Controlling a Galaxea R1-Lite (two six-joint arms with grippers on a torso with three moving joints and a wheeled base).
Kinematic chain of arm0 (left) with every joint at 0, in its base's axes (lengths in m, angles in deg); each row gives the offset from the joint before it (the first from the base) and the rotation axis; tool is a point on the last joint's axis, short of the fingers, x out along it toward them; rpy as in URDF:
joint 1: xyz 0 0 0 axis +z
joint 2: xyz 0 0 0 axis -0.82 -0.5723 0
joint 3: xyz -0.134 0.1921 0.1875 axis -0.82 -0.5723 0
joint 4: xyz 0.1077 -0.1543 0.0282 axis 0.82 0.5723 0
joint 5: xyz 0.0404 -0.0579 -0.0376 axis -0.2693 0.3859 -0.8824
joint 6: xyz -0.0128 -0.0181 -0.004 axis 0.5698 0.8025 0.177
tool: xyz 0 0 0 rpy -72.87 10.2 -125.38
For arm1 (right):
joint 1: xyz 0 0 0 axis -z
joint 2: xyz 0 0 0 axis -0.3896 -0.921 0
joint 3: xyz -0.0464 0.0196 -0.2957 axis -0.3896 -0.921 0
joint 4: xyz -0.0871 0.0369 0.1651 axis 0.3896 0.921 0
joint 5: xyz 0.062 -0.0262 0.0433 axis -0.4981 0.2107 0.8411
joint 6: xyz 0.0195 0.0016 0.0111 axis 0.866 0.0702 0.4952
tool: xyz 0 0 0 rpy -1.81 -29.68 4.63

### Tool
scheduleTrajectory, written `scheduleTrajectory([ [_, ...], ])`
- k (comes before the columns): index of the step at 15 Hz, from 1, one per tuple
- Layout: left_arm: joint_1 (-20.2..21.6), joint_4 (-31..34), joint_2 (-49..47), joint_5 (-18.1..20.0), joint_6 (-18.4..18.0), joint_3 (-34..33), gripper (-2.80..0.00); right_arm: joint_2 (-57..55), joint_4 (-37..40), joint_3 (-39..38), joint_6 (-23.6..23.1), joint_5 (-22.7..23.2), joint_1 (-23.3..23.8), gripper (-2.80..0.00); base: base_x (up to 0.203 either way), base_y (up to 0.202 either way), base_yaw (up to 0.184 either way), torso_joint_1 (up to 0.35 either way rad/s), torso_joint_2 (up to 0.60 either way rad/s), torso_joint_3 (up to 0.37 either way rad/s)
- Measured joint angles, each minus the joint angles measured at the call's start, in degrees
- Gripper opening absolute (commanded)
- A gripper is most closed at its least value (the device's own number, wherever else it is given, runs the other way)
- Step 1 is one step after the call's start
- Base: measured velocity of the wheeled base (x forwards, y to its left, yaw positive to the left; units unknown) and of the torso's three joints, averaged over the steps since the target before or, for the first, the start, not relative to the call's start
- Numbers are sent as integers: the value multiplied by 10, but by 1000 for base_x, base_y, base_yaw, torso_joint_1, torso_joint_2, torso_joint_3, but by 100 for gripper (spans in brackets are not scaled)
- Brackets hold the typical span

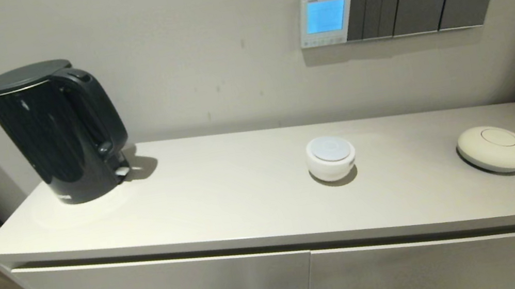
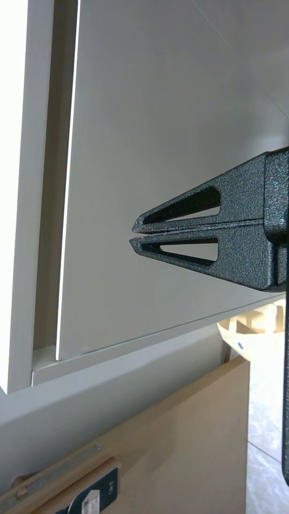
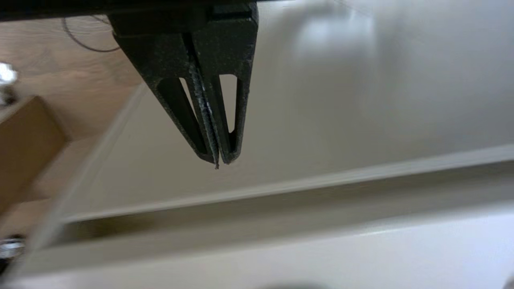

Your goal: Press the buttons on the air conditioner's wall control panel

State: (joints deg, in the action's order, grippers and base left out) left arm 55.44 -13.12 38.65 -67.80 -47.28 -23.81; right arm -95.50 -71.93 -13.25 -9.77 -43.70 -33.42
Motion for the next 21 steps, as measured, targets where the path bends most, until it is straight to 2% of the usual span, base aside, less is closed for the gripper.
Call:
scheduleTrajectory([
  [4, 0, 0, 0, 0, 0, 0, -280, 11, -7, -26, -18, 107, 64, -280, 0, 0, 0, 0, 0, 0],
  [8, 0, 0, 0, 0, 0, 0, -280, 94, 89, -14, -27, 181, 94, -280, 0, 0, 0, 0, 0, 0],
  [13, 0, 0, 0, 0, 0, 0, -280, 144, 111, -16, -60, 214, 99, -280, 0, 0, 0, 0, 0, 0],
  [21, 0, 0, 0, 0, 0, 0, -280, 152, 100, -20, -51, 212, 98, -280, 0, 0, 0, 0, 0, 0],
])
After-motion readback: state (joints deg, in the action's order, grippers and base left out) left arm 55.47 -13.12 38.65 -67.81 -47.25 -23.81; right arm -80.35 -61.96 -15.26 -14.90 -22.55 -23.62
